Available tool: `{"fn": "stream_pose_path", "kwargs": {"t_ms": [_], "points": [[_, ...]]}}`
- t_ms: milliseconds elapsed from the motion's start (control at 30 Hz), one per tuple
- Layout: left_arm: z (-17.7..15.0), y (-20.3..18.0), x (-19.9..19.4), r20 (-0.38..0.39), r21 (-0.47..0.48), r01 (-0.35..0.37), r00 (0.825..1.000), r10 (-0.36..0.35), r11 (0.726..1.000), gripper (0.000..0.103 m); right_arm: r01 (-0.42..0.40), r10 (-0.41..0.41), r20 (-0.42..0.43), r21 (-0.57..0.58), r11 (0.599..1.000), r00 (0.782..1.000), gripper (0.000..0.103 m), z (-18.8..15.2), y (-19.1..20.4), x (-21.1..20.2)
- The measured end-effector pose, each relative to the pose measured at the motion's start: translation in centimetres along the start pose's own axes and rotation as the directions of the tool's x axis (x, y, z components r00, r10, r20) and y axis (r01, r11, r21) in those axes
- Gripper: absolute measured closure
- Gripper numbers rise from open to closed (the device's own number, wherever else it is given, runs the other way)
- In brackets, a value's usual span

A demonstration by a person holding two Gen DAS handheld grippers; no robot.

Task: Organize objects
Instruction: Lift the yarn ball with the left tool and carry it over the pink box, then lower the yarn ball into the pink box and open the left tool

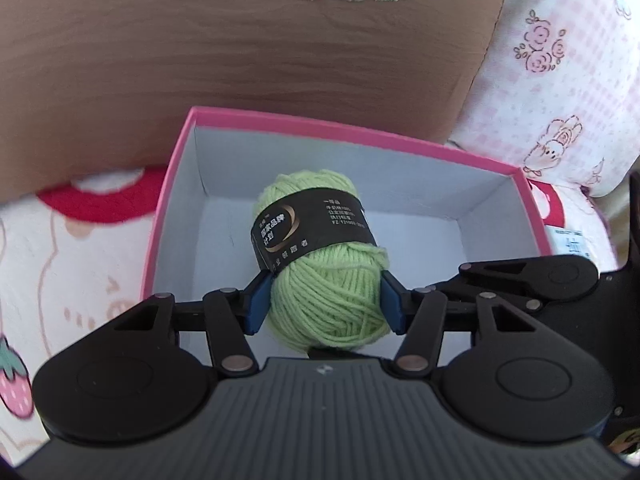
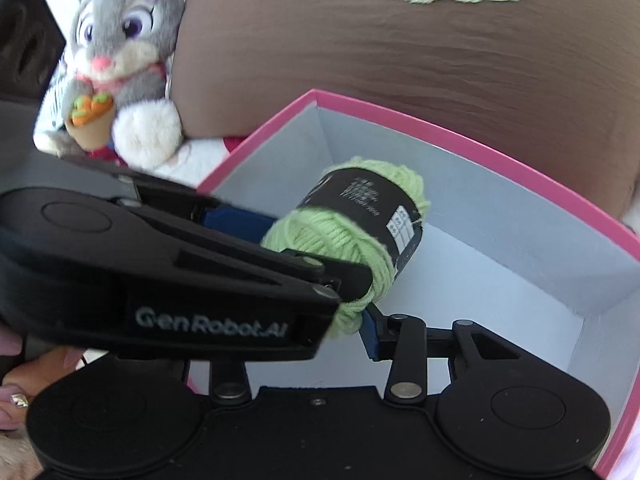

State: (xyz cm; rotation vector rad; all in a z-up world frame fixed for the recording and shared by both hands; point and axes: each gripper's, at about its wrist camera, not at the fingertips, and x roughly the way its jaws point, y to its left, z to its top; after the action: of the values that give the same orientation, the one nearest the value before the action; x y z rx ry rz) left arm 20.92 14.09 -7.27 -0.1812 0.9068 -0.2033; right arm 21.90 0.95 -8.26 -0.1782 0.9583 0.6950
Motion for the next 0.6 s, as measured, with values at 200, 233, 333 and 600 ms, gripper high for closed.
{"fn": "stream_pose_path", "kwargs": {"t_ms": [200, 233, 333, 600], "points": [[0.0, -0.3, 0.9, -0.005, 0.036, -0.015, 1.0, 0.015, 0.999, 0.05, 0.012, -0.013, -0.037, -0.026, 1.0, 0.999, 0.063, 0.2, -0.6, 0.8], [0.1, -0.1, 1.1, -0.012, 0.028, -0.018, 1.0, 0.018, 0.999, 0.05, 0.011, -0.012, -0.04, -0.022, 1.0, 0.999, 0.064, 0.2, -0.7, 0.9], [0.1, 0.2, 1.3, -0.022, 0.018, -0.033, 0.999, 0.033, 0.999, 0.05, 0.007, -0.008, -0.036, -0.028, 1.0, 0.999, 0.064, 0.1, -0.6, 1.4], [1.0, 2.1, 1.5, -0.068, -0.046, -0.02, 0.998, 0.016, 0.999, 0.055, -0.005, 0.005, -0.054, -0.002, 1.0, 0.999, 0.064, 0.7, -0.8, 2.6]]}}
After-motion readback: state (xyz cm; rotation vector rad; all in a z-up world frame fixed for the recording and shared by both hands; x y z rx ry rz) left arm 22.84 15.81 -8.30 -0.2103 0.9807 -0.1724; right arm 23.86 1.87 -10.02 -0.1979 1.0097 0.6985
